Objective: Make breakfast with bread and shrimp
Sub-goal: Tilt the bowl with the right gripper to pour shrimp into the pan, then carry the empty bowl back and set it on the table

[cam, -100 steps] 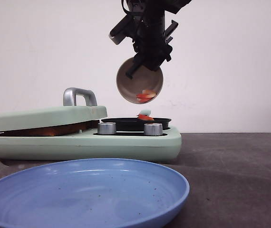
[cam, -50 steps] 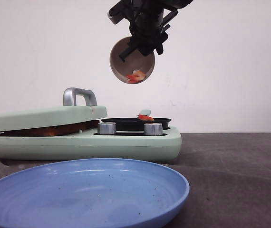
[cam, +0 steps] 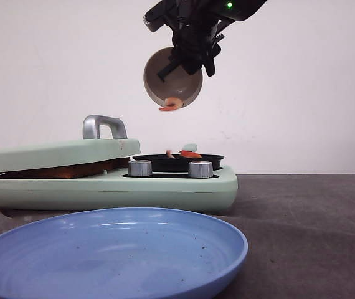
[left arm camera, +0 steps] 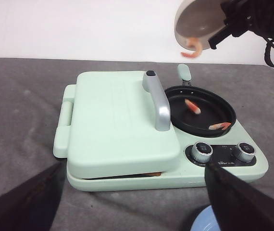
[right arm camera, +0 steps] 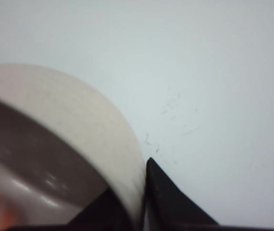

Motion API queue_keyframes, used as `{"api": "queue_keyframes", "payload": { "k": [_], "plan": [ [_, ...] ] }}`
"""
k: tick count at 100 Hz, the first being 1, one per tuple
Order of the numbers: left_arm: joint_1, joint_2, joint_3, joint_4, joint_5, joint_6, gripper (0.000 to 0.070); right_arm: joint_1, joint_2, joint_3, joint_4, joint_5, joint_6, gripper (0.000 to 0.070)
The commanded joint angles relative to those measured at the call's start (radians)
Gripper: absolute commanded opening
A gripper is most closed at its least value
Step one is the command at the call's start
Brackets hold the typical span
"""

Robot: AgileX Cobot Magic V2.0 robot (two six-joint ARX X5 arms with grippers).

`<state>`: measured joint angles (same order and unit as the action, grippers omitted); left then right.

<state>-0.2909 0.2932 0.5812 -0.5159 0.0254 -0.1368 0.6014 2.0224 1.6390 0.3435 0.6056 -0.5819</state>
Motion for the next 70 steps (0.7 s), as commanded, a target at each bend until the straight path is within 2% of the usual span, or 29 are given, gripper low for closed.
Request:
{"api": "queue_keyframes", "payload": {
  "k": [1, 31, 53, 70],
  "plan": [
    [-0.001, 0.000, 0.004, 0.014, 0.001, 0.013, 0.0515, 0.006, 0.011, 0.015, 0.012, 0.003, -0.008, 0.0000],
    [-0.001, 0.000, 0.004, 0.014, 0.001, 0.013, 0.0515, 0.012, 0.010, 0.015, 0.026, -0.002, 0.011, 0.0000],
    [-0.001, 0.000, 0.004, 0.015, 0.000, 0.013, 0.0515, 0.014, 0.005, 0.015, -0.092, 0.040, 0.030, 0.0000],
    [-0.001, 0.000, 0.004, 0.014, 0.000, 0.013, 0.0515, 0.014, -0.030, 0.016, -0.224, 0.040, 0.145, 0.0000]
  ]
}}
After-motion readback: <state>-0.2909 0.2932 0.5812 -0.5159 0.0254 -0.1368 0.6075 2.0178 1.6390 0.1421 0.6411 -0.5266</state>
